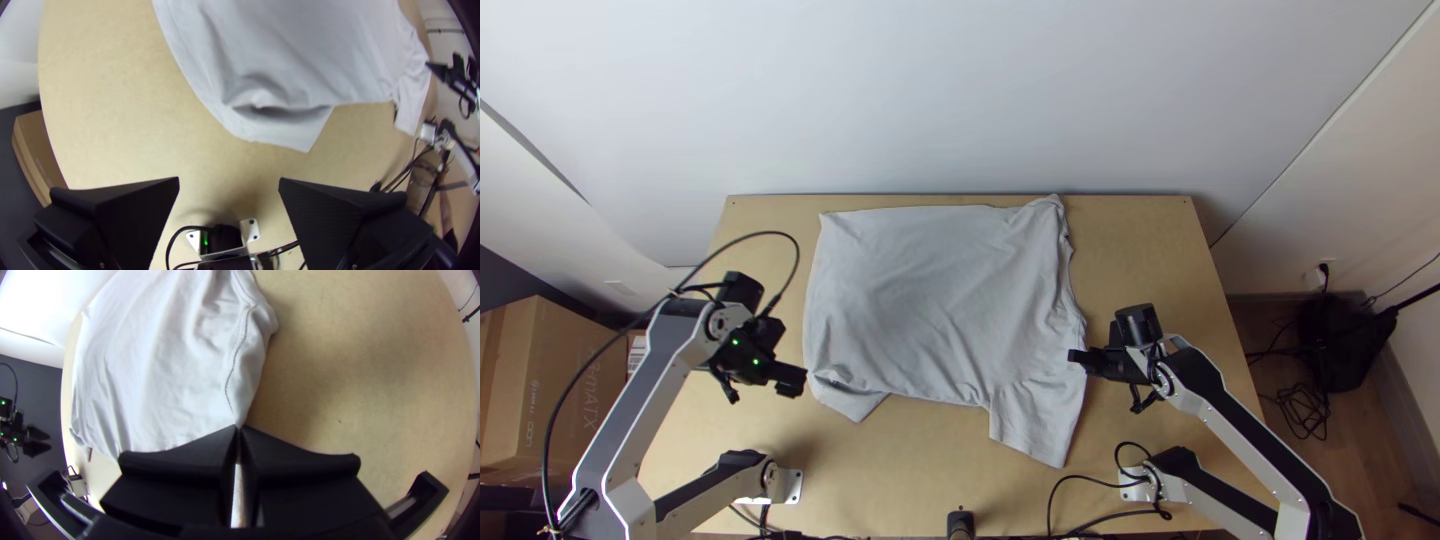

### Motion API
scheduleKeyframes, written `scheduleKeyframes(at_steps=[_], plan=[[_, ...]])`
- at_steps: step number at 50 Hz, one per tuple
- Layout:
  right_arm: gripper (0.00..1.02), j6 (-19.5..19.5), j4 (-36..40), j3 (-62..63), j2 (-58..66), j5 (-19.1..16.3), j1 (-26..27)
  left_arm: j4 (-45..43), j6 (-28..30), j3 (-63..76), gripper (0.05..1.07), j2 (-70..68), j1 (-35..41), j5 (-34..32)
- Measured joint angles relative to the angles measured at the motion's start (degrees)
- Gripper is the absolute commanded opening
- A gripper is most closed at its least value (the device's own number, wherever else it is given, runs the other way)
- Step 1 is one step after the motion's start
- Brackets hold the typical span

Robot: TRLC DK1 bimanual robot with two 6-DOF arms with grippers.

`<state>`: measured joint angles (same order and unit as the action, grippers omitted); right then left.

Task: Fold the t-shirt

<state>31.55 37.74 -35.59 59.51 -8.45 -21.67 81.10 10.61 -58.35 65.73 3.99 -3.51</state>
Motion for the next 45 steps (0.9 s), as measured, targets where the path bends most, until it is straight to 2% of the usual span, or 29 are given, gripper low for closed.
scheduleKeyframes(at_steps=[10,19,35,38,45], plan=[[0.02,1.7,-0.2,0.0,-0.1,0.0,0.0,-5.5,0.3,4.5,1.02,0.1,3.3,0.8],[0.02,3.2,-0.3,0.0,-1.6,0.0,0.0,-15.2,-3.1,8.8,1.02,3.0,6.4,0.8],[0.02,4.0,-0.5,0.4,-3.8,0.0,0.5,-20.1,-5.8,12.5,1.01,8.2,8.5,1.0],[0.02,4.1,-0.5,0.7,-4.2,0.0,0.8,-21.6,-5.9,13.3,0.96,8.9,8.6,1.1],[0.02,4.3,-0.5,0.7,-4.6,0.0,0.9,-23.4,-5.9,14.3,0.93,11.0,9.0,1.2]])
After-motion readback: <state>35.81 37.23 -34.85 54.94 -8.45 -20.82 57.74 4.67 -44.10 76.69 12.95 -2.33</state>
